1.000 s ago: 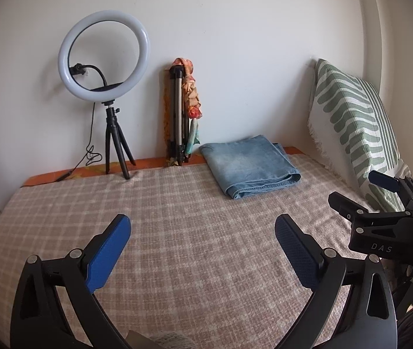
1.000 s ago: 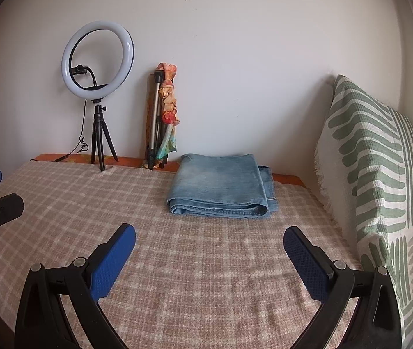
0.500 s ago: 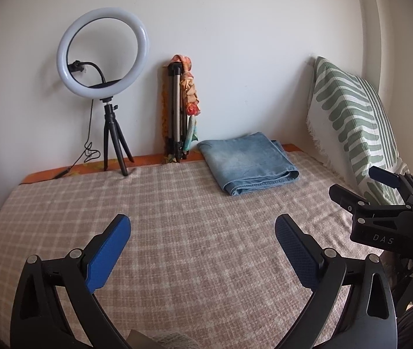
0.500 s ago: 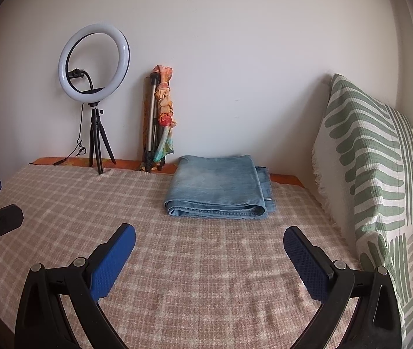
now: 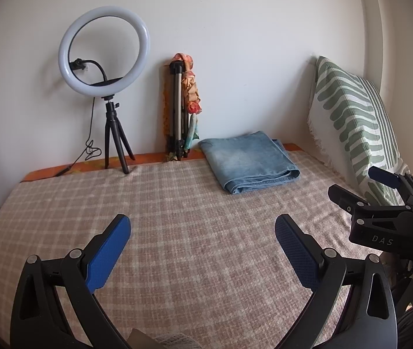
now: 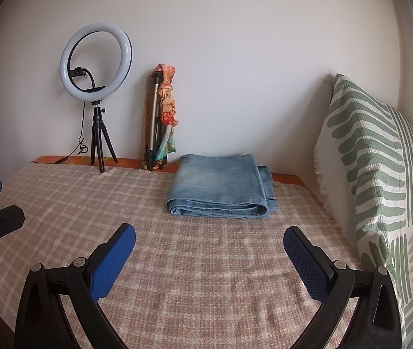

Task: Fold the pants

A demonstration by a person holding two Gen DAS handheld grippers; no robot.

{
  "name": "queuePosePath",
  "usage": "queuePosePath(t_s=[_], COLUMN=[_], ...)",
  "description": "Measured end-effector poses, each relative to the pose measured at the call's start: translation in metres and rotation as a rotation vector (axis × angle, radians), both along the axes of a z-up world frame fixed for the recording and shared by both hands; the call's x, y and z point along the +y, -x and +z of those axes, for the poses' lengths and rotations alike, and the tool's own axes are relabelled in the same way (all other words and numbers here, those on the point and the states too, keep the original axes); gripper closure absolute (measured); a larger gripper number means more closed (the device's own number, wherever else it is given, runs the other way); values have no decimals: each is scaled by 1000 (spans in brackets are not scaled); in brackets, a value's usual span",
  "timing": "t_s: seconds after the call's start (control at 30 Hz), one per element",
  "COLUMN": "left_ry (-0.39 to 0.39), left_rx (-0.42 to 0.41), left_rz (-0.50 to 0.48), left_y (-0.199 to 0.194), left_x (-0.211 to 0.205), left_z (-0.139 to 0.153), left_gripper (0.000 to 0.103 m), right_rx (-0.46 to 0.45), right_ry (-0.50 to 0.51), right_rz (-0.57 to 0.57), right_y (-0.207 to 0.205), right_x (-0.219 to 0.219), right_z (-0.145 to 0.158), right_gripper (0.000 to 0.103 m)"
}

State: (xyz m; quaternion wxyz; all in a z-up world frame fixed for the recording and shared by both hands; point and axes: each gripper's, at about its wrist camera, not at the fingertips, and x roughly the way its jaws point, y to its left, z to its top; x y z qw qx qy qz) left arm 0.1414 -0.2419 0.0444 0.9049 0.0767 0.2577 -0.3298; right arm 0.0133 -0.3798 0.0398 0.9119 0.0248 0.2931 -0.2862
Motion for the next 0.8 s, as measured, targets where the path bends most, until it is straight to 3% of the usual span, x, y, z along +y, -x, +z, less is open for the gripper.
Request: queuePosePath(t_s=[0.8], left_ry=[-5], left_rx=[-49], left_rz=[10], left_y=[8], left_x=[-2], left_z=[3], left_gripper=[4], right_rx=[7], right_ry=[-15], right_rz=[10], right_y=[-4], right_x=[1], right_z=[-2], right_gripper=[0])
